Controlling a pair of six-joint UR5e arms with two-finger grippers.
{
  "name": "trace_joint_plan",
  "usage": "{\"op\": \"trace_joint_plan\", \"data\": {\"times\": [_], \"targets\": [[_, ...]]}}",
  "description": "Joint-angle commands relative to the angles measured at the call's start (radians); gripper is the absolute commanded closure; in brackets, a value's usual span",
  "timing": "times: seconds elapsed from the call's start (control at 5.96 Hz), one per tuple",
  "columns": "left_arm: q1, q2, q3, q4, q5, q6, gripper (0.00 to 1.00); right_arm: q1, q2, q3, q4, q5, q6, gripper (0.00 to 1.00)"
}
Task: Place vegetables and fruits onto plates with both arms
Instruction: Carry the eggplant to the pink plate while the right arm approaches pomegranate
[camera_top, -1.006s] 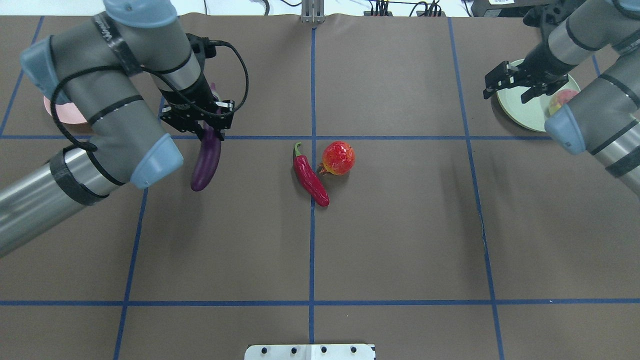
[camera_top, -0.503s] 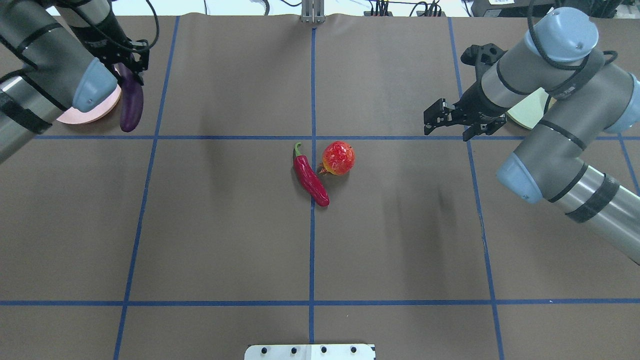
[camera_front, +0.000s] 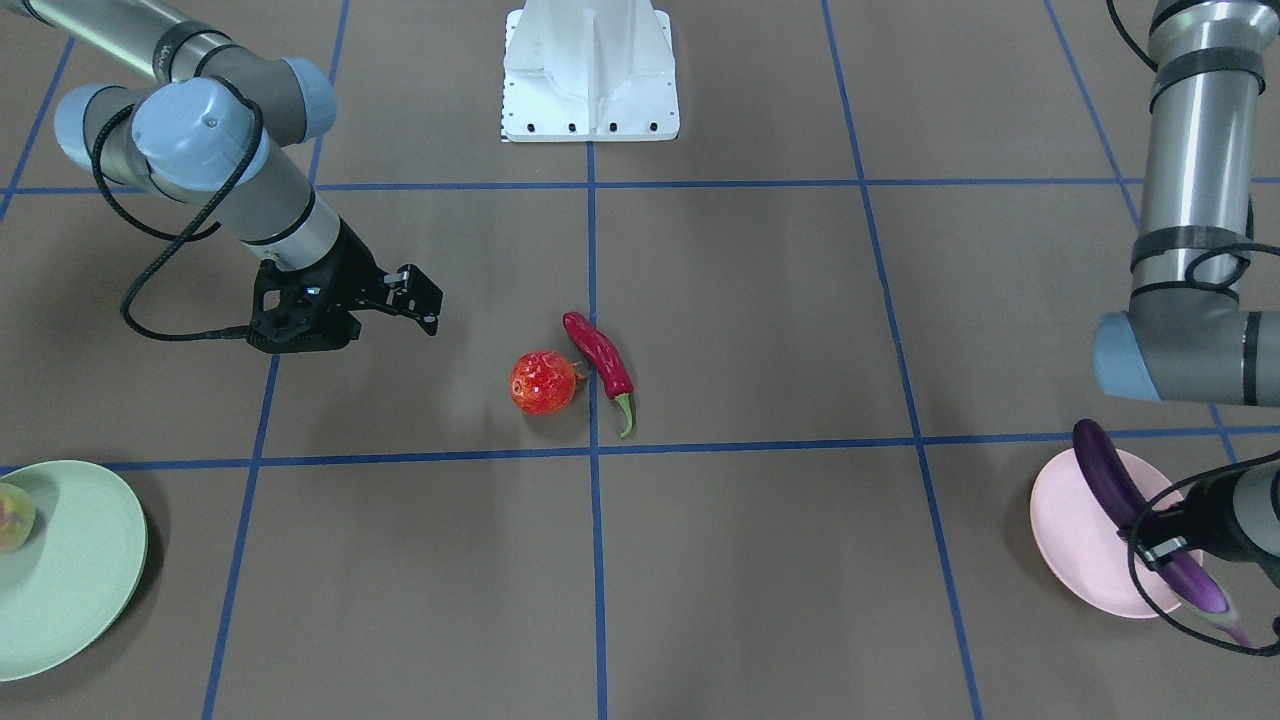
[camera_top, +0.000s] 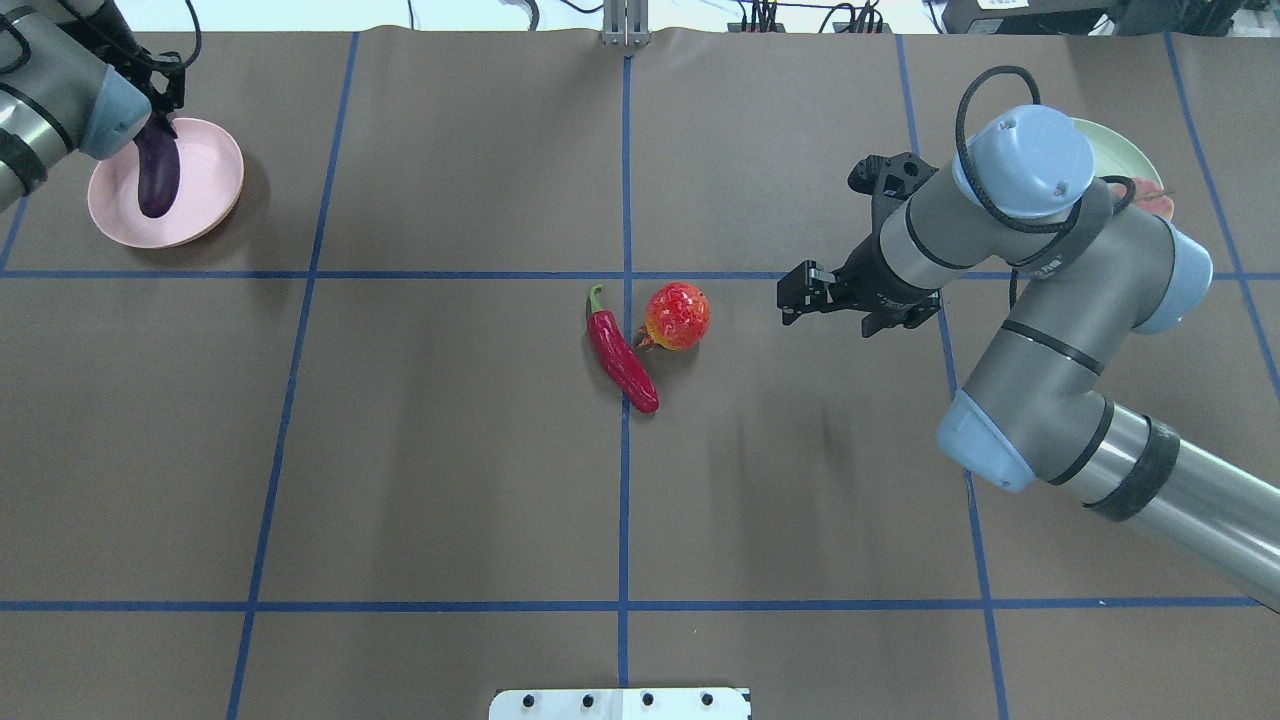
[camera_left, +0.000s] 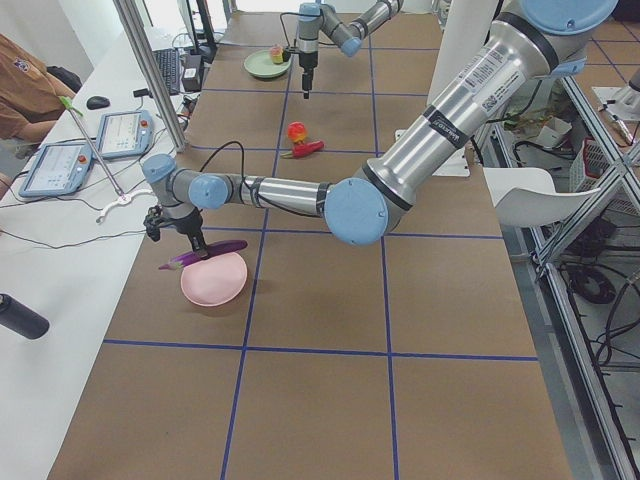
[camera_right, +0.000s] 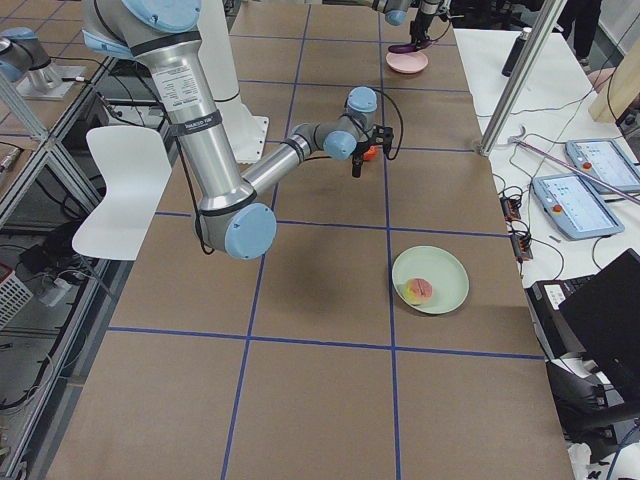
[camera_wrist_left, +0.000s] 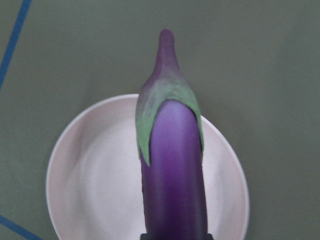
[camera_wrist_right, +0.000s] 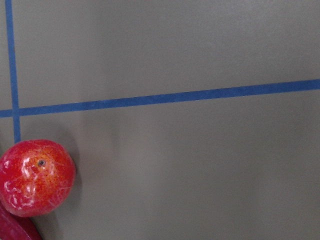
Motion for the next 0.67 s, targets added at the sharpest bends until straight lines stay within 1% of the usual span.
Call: {"op": "trace_joint_plan", "data": {"times": [0.0,0.17,0.34,0.5], "targets": [[-0.011,-0.002,0.104,-0.062,0.003,0.021,1.00,-0.032,0.004,-0.006,0.000,-0.029,0.006,0.00],[-0.010,-0.002,0.107,-0.071,0.003,0.024,0.93,-0.046,0.006,-0.009,0.000,-0.038,0.006,0.00],[-0.001,0.000,0.110,-0.099,0.003,0.026,0.68,-0.060,0.019,-0.012,0.000,-0.047,0.036,0.00],[-0.001,0.000,0.110,-0.119,0.003,0.024,0.01,-0.086,0.038,-0.024,0.000,-0.089,0.085,0.00]]}}
